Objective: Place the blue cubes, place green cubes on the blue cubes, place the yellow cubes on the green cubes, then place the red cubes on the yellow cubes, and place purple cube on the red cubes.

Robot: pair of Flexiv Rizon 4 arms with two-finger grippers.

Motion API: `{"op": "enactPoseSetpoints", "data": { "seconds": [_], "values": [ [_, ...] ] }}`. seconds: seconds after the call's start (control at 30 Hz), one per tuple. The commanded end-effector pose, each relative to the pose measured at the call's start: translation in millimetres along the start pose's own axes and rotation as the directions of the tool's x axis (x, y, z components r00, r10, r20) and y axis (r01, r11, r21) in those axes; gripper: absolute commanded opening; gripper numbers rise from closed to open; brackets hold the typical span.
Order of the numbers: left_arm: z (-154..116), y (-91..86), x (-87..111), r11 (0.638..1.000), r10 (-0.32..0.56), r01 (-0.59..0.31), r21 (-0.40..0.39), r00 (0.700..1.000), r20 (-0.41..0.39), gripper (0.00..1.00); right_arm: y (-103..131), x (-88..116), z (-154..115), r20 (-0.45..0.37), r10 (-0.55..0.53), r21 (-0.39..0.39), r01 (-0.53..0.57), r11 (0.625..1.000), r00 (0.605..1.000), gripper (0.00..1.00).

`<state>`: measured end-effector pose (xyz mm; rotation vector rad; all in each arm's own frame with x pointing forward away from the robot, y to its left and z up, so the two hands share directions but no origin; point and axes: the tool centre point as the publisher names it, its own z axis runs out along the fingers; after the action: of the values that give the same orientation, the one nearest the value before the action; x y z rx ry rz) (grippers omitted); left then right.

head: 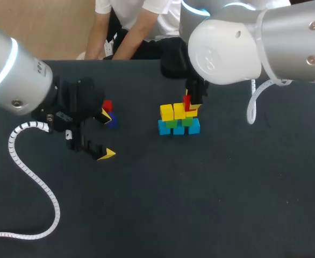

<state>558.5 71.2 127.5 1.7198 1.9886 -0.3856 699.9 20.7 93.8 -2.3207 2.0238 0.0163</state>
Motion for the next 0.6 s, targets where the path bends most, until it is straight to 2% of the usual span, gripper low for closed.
{"op": "enactPoseSetpoints", "data": {
  "seconds": [0.03, 0.6],
  "values": [
    [-0.8, 0.5, 2.1, 1.000, 0.004, -0.004, 0.003, 1.000, 0.007, 1.00, -4.1, -0.5, -0.3, -0.001, 0.000, -0.001, 0.000, 1.000, 1.000, 0.00],
    [-0.8, 0.5, 2.1, 1.000, 0.004, -0.004, 0.003, 1.000, 0.007, 1.00, -11.2, -6.0, 3.1, -0.006, -0.007, -0.003, 0.007, 1.000, 1.000, 0.00]
  ]
}}
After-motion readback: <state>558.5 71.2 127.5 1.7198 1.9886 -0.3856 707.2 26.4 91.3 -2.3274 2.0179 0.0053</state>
